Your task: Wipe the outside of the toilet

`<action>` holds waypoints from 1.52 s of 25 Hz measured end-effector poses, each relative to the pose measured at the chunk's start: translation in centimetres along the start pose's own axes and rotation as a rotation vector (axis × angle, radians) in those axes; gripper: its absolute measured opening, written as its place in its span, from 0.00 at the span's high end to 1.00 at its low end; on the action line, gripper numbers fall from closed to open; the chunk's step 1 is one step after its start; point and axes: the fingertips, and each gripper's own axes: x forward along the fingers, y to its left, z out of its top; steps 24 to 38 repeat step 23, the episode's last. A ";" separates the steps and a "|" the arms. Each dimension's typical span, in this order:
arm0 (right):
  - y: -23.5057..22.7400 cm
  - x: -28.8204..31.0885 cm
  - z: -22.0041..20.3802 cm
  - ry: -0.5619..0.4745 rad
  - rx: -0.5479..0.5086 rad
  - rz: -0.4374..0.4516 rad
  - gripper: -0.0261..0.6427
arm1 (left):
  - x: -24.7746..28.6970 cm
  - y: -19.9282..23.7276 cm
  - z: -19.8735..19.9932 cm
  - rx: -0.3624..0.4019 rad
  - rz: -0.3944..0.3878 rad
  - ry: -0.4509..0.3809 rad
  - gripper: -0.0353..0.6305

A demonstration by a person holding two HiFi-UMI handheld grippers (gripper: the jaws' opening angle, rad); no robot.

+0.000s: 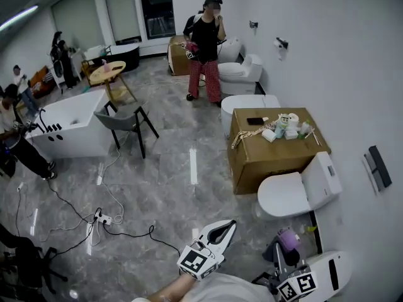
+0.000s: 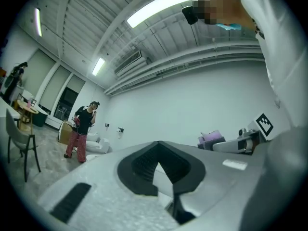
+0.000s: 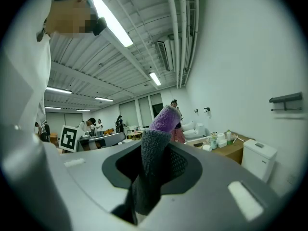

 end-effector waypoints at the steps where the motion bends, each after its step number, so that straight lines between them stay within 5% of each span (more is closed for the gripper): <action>1: 0.2 -1.4 -0.1 -0.005 0.008 -0.005 0.82 | -0.7 -1.5 -0.3 -0.010 -0.002 0.003 0.94; 9: 1.3 -10.1 -5.0 0.049 0.058 0.064 0.82 | -6.7 -11.0 -1.8 0.019 0.035 0.056 0.94; 16: 4.6 -12.8 -5.2 0.017 0.050 0.150 0.82 | -11.7 -11.7 0.4 0.075 0.160 0.026 0.94; 38: 7.4 -13.6 -5.6 0.034 0.054 0.168 0.82 | -14.6 -12.6 1.0 0.070 0.151 0.034 0.94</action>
